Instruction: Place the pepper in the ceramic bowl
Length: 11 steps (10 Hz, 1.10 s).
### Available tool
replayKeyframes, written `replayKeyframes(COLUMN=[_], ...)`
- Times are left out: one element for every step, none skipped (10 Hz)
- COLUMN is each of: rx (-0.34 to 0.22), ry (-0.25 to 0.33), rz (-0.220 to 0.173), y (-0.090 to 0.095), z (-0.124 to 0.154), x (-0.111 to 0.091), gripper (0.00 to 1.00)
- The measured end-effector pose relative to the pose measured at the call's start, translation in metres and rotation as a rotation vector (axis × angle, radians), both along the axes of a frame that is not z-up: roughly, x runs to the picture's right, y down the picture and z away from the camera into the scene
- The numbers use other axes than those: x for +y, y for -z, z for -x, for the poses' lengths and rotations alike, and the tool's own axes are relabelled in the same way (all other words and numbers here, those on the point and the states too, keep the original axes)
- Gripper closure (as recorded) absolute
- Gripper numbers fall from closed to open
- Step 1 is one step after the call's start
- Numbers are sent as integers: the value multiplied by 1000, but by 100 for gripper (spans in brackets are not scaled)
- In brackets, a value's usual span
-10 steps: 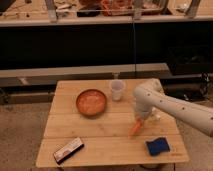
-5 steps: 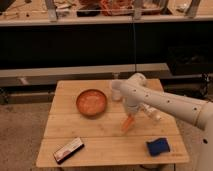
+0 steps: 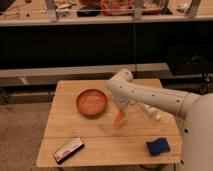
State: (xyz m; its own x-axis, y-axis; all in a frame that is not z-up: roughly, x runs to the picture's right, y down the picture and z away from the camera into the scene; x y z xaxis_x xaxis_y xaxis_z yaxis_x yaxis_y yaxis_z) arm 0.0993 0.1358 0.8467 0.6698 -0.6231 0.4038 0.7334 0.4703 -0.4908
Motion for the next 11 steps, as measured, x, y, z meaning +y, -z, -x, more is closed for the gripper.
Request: replayKeyframes(rx=[1,-2,-5,-9,-8,-9,-14,-16,-24,-28,-30], ry=[13,21,35,52,58,62,61,63,66,72,78], rz=[-7,-7,-12,-20,-25,-26,-26,-30,-29,-32,-34], y=[-4,-5,-8,-13,-15,-16,-16,-17,-19,-20,-21], z=[9,21,36,55,61,64,64,67,76,86,90], x=[-5,-9,-15,-27,-34,-36,-38,-41,-41,-43,-44], gripper=[100,100,100,100,100,100,100,100,100,100,100])
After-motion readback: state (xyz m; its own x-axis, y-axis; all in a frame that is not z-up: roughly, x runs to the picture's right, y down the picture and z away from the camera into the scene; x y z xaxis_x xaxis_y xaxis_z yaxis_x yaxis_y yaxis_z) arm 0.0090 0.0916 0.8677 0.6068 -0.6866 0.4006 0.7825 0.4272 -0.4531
